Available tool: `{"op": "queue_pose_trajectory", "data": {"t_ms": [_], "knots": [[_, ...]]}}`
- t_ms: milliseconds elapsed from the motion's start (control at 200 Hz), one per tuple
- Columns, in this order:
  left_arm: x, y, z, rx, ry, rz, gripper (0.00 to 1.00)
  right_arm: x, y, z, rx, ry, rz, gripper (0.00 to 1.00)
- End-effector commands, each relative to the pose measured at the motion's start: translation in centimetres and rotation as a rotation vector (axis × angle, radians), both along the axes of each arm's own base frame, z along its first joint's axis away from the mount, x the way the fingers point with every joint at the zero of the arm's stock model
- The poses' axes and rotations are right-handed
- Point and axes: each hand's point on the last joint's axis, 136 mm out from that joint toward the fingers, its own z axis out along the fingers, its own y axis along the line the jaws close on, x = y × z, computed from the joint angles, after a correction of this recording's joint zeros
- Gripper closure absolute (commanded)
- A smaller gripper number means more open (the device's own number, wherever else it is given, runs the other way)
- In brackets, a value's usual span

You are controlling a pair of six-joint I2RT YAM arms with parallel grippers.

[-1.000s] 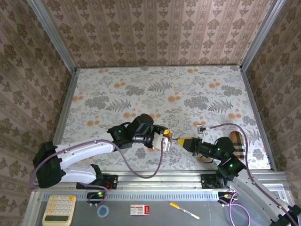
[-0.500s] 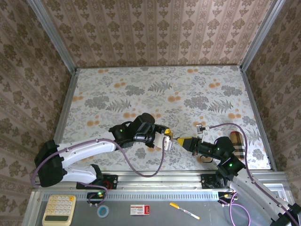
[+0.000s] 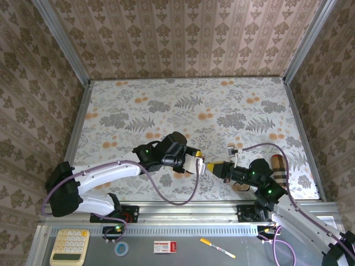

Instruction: Unlock with the key

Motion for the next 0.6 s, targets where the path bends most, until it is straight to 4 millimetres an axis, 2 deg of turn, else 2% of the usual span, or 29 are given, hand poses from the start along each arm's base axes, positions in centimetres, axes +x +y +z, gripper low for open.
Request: {"op": "queue_pose_trajectory", "data": {"t_ms": [0, 150, 350, 490, 595], "knots": [[-0.5, -3.0, 5.2, -0.163, -0.031, -0.038, 0.95, -0.4, 0.9, 1.0, -0.028, -0.054, 0.043, 1.00], [-1.2, -3.1, 3.9, -0.114, -0.045, -0.065, 0.96, 0.3, 0.9, 0.9, -0.035, -0.042, 0.014, 1.00], [-1.6, -3.6, 4.8, -0.178, -0.059, -0.055, 1.00, 0.8, 1.1, 1.1, -0.006, -0.016, 0.003, 1.00], [0.1, -4.2, 4.7, -0.238, -0.241, 0.023, 1.00, 2.0, 0.7, 2.9, 0.105, 0.059, -0.058, 1.00], [1.0, -4.1, 4.2, -0.256, -0.337, 0.062, 1.00, 3.7, -0.6, 2.5, 0.168, 0.239, -0.171, 1.00]]}}
